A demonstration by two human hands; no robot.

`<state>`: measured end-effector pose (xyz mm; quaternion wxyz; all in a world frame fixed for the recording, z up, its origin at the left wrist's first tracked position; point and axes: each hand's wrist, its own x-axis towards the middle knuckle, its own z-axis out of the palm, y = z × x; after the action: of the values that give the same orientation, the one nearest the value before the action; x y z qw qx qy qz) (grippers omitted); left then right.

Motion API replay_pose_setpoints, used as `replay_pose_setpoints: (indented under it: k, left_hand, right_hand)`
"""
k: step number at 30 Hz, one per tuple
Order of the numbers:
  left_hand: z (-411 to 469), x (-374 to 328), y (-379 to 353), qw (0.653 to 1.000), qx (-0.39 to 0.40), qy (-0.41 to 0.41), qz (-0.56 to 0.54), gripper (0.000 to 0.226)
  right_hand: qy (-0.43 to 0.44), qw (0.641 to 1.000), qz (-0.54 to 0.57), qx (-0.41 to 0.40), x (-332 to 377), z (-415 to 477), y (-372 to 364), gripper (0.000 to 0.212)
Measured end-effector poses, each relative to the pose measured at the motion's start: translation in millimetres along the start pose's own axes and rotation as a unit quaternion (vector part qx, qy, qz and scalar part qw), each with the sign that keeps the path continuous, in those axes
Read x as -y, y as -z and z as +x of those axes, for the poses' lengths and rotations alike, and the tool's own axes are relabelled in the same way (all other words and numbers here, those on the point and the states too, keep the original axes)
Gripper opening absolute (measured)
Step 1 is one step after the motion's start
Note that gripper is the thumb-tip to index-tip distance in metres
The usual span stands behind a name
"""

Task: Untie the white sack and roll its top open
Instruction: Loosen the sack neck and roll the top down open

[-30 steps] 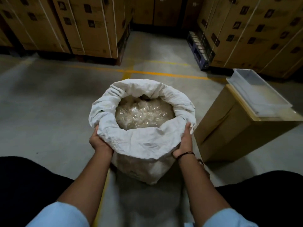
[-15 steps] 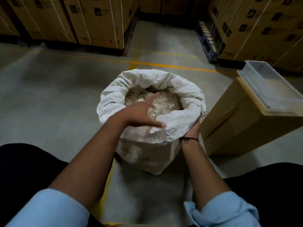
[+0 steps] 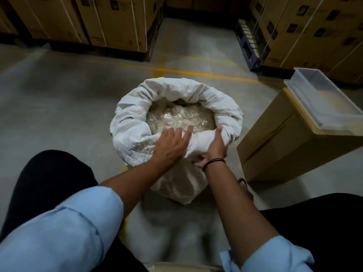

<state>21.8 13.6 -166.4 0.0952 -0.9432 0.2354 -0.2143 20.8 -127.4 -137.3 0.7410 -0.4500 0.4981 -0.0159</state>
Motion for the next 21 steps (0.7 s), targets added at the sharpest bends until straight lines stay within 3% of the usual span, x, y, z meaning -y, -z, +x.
replay_pose_setpoints:
  k: [2,3,6,9,12,14,15,16,17,19,20,21]
  left_hand:
    - [-1.5,-11.0,11.1,0.998,0.065,0.001,-0.021,0.074]
    - [-1.9,-15.8,15.5,0.992,0.118,0.006,-0.046,0.089]
    - [10.8,-11.1,31.6,0.953,0.243,-0.007,-0.181,0.123]
    - [39.6,23.9,43.5,0.901,0.350,-0.005,-0.255,0.128]
    - [36.9,58.0,40.9,0.891,0.403,0.004,-0.207,0.107]
    - [17.8,64.2,31.4,0.912,0.376,0.006,-0.166,0.081]
    - [8.8,62.6,25.0,0.933,0.333,0.005,-0.138,0.070]
    - [1.5,59.2,19.3,0.953,0.279,0.002,-0.116,0.059]
    - [-4.0,54.9,14.5,0.968,0.233,-0.005,-0.099,0.051]
    - [-13.6,46.6,4.7,0.982,0.167,-0.021,-0.081,0.046]
    - [-18.4,42.9,0.8,0.987,0.142,-0.027,-0.077,0.046]
    - [-22.9,40.0,-2.0,0.990,0.118,-0.029,-0.073,0.046]
  right_hand:
    - [0.034,0.994,-0.024,0.100,-18.3,2.7,-8.7,0.128]
    - [0.060,0.990,-0.059,0.108,-25.4,16.8,-9.8,0.121]
    - [0.022,0.993,-0.036,0.109,-10.1,31.1,4.4,0.074]
    - [0.000,0.985,0.059,0.163,6.0,12.4,21.0,0.038]
    - [-0.001,0.974,0.111,0.199,3.3,4.4,22.7,0.037]
    - [0.019,0.986,0.040,0.161,-3.8,-3.3,14.3,0.063]
    - [0.060,0.992,-0.050,0.096,-6.3,-8.6,10.4,0.084]
    - [0.142,0.972,-0.184,0.025,-9.2,-12.3,7.7,0.101]
    - [0.252,0.912,-0.320,-0.040,-13.2,-14.2,8.2,0.110]
    - [0.488,0.716,-0.485,-0.119,-16.9,-11.8,15.8,0.111]
    - [0.557,0.633,-0.527,-0.106,-14.7,-10.4,18.4,0.111]
    - [0.582,0.584,-0.563,-0.056,-12.8,-5.7,20.0,0.113]
